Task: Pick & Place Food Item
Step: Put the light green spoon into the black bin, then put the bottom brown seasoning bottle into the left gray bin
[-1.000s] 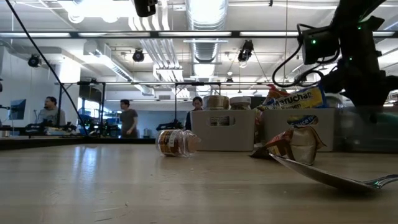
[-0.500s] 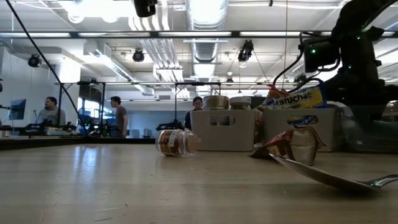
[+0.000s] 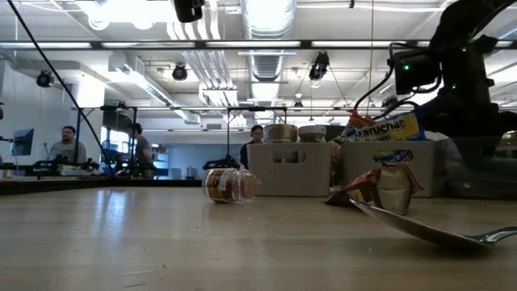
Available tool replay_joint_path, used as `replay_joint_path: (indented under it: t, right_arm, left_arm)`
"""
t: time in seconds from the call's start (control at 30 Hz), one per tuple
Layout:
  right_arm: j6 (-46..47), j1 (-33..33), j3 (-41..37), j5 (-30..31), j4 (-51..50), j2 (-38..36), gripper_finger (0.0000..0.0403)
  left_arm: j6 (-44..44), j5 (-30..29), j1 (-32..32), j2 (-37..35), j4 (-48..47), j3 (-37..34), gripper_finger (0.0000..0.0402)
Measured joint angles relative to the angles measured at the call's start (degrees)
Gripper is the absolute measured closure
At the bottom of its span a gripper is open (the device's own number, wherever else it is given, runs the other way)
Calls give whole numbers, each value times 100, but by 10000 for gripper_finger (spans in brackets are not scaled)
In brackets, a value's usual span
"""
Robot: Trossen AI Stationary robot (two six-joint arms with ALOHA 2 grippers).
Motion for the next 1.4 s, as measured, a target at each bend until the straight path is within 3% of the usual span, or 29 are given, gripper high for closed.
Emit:
replay_joint_path:
  t: [0.2, 0.43, 0.6, 0.83, 1.1, 1.23, 1.4]
  right_arm:
    - [-89, 2, 93, -9, 6, 0, 270]
    - [-253, 2, 93, -71, 2, 0, 232]
    - [-254, 4, 103, -173, -24, 0, 211]
    - [-457, 7, 671, -233, -405, -3, 207]
    - [-961, 126, 1780, -232, -1021, -11, 207]
    - [-1009, 280, 2180, -219, -1002, -11, 206]
    - [-1023, 443, 2535, -173, -903, -11, 206]
  left_arm:
    - [-13, 0, -1, 0, 0, 4, 35]
    - [-13, 0, -1, 0, -45, 7, 35]
    - [194, 2, -2, 0, -591, 56, 35]
    - [1307, 21, -231, 0, -2770, 368, 35]
    - [2127, -452, -999, 2, -5342, 640, 40]
    - [2127, -686, -1618, 2, -5827, 603, 40]
    - [2211, -1472, -2616, 29, -6215, 423, 40]
